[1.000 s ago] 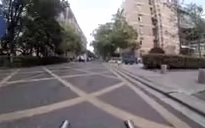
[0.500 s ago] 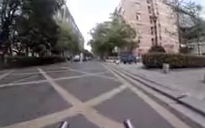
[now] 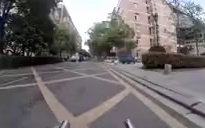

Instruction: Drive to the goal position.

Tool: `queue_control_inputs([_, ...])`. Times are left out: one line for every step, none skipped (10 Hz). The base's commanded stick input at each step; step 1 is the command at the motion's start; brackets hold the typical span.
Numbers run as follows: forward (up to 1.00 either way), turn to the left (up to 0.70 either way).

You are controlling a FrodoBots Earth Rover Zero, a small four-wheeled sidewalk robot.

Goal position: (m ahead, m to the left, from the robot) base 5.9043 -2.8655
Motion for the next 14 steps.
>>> queue_control_inputs([0.70,0.00])
queue_control_inputs([0.70,-0.02])
queue_control_inputs([0.70,-0.12])
queue_control_inputs([0.70,-0.14])
queue_control_inputs([0.70,-0.14])
queue_control_inputs([0.70,-0.14])
queue_control_inputs([0.70,-0.14])
queue_control_inputs([0.70,-0.14])
queue_control_inputs([0.70,-0.13])
queue_control_inputs([0.70,-0.12])
queue_control_inputs([0.10,-0.02])
queue_control_inputs([-0.02,0.00])
queue_control_inputs([-0.27,0.00])
queue_control_inputs([-0.45,0.00])
